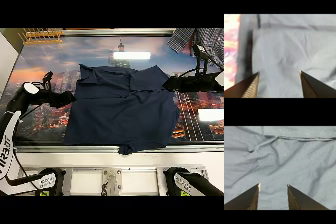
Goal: Fold the clothes and pants, and hang the long-sleeved shirts on hangers.
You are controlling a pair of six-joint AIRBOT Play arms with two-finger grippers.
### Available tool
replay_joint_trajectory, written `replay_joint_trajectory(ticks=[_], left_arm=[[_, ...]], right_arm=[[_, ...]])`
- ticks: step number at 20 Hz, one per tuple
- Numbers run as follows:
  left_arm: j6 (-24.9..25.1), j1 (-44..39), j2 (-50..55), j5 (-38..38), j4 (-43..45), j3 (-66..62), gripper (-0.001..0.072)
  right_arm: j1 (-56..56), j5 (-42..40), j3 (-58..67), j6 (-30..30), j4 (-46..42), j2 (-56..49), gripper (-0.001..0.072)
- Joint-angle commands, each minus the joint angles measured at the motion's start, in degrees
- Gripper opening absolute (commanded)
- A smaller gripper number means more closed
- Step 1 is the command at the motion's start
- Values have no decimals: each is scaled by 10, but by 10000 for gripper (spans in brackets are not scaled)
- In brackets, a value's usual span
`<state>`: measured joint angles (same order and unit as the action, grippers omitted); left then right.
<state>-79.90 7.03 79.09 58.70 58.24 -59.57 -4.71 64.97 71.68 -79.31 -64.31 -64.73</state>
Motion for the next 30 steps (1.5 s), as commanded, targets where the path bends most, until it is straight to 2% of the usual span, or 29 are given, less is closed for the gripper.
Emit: replay_joint_trajectory(ticks=[1,4,7,10,15,17,20,21,22,28,30], left_arm=[[-11,45,-61,35,40,64,528],[-11,82,-125,37,57,169,528],[-11,100,-137,23,56,236,528],[-5,100,-102,6,35,260,529],[12,96,-24,15,-5,224,527],[16,74,-10,15,-4,201,383],[15,27,11,-5,1,163,360],[14,18,21,-13,5,137,75],[12,15,31,-19,4,102,8],[6,35,49,-18,8,-116,8],[-9,57,49,18,35,-140,25]], right_arm=[[0,0,0,0,0,0,371],[0,0,-1,0,0,-2,371],[0,0,-2,0,0,-2,371],[0,0,-6,0,0,-2,371],[0,0,-9,0,0,-2,371],[0,0,-9,0,0,-2,371],[0,0,-9,0,0,-2,371],[0,0,-9,0,0,-2,371],[0,0,-9,0,0,-2,371],[0,0,-9,0,0,-2,370],[0,0,-9,0,0,-2,371]])
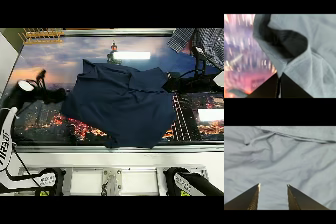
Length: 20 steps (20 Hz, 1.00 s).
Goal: Fold the clothes and pants, and hang the long-sleeved shirts on hangers.
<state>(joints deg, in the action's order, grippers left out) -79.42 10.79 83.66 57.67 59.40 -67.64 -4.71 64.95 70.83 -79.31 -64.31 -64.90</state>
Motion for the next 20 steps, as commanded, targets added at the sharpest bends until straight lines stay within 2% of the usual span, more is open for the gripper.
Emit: replay_joint_trajectory(ticks=[1,2,4,10,15,17,20], left_arm=[[-34,31,3,51,47,-58,293],[-58,44,1,68,68,-44,557],[-70,75,-21,68,81,30,570],[-111,107,-87,-29,73,244,570],[-106,104,-59,-74,-30,284,569],[-74,104,-49,-88,-81,273,569],[-70,88,-49,-122,-96,255,569]], right_arm=[[0,0,0,0,0,0,371],[0,0,0,0,0,0,371],[0,0,-2,0,0,0,371],[0,0,-2,0,0,0,370],[0,0,-2,0,0,-1,371],[0,0,-2,0,0,-1,371],[0,0,-2,0,0,-1,371]])
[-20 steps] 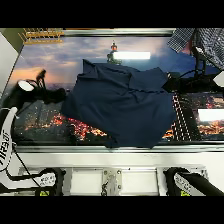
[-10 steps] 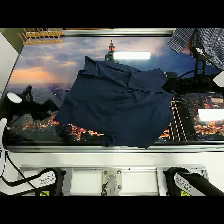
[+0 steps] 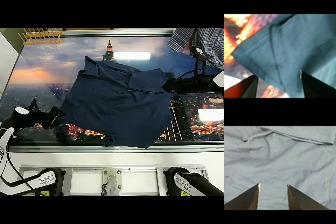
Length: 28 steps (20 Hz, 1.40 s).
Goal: Fold the clothes and pants, and hang the long-sleeved shirts on hangers.
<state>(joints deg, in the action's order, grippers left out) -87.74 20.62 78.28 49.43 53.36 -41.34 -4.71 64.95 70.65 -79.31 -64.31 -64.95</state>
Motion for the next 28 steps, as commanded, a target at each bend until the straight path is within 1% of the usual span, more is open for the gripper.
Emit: replay_joint_trajectory(ticks=[1,2,3,4,5,6,7,9,10,12,15,16,17,18,19,20,24,26,28], left_arm=[[12,-22,5,-52,-38,-9,569],[12,-36,5,-62,-36,-9,569],[12,-50,5,-74,-35,-9,521],[12,-59,5,-82,-35,-9,373],[12,-67,5,-91,-35,-9,262],[12,-73,5,-96,-36,-9,180],[12,-78,5,-98,-35,-9,5],[14,-79,2,-88,-34,-9,8],[15,-77,-4,-80,-26,-9,8],[16,-76,-32,-66,12,-6,8],[19,-77,-89,-59,38,24,8],[19,-77,-104,-60,40,38,7],[19,-77,-117,-61,40,52,8],[19,-77,-128,-62,40,63,8],[19,-77,-134,-63,40,70,8],[19,-77,-139,-63,40,75,7],[19,-77,-141,-54,40,73,8],[19,-77,-141,-55,40,73,8],[19,-77,-141,-54,40,73,8]], right_arm=[[0,0,-1,0,0,0,371],[0,0,-1,0,0,0,371],[0,0,-2,0,0,0,371],[0,1,-4,0,0,0,371],[0,0,-7,0,0,0,371],[0,3,-10,0,0,0,371],[0,5,-14,0,0,0,371],[-3,25,-26,0,-14,2,371],[-8,46,-42,0,-35,7,371],[-27,84,-104,-13,-63,29,371],[-57,103,-238,-91,-57,64,372],[-58,103,-285,-107,-46,72,380],[-58,103,-327,-110,-14,76,439],[-57,101,-364,-110,27,77,592],[-51,91,-400,-109,67,77,619],[-35,77,-427,-110,86,76,581],[52,21,-470,-143,85,76,578],[71,9,-470,-152,83,76,578],[69,10,-469,-153,54,76,578]])
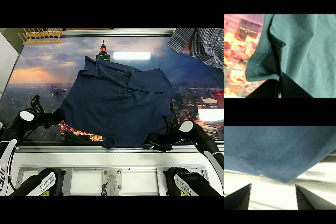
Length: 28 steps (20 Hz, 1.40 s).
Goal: Fold the clothes and pants, and hang the long-sleeved shirts on hangers.
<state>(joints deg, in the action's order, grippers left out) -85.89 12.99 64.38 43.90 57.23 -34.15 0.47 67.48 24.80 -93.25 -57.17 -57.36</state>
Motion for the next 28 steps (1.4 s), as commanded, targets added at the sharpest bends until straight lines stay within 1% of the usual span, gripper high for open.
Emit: replay_joint_trajectory(ticks=[1,3,12,13,14,15,16,17,18,20,23,25,28], left_arm=[[0,0,-2,1,1,1,8],[0,0,-2,1,2,1,8],[0,0,-2,0,1,1,8],[0,0,-2,1,2,1,7],[0,0,-2,1,2,1,8],[0,0,-2,0,1,1,8],[0,0,-2,1,2,-1,8],[0,0,-3,7,1,-10,8],[1,0,-5,21,2,-31,8],[5,0,-31,44,2,-91,8],[5,0,-109,47,0,-218,8],[5,0,-165,45,-3,-311,8],[5,0,-238,34,-3,-438,8]], right_arm=[[18,-13,-10,-27,-45,1,578],[18,-20,-11,-30,-75,0,578],[81,-137,-12,-26,-10,-10,577],[81,-145,-11,-26,-6,-10,486],[81,-146,-9,-23,-7,-9,258],[81,-148,-6,-10,-7,-9,118],[81,-147,3,8,-9,-7,45],[81,-145,21,17,-21,-4,16],[81,-140,48,18,-47,3,16],[79,-112,135,18,-133,26,16],[79,-60,329,22,-258,52,16],[80,-48,467,55,-273,58,16],[80,-49,647,63,-268,59,16]])
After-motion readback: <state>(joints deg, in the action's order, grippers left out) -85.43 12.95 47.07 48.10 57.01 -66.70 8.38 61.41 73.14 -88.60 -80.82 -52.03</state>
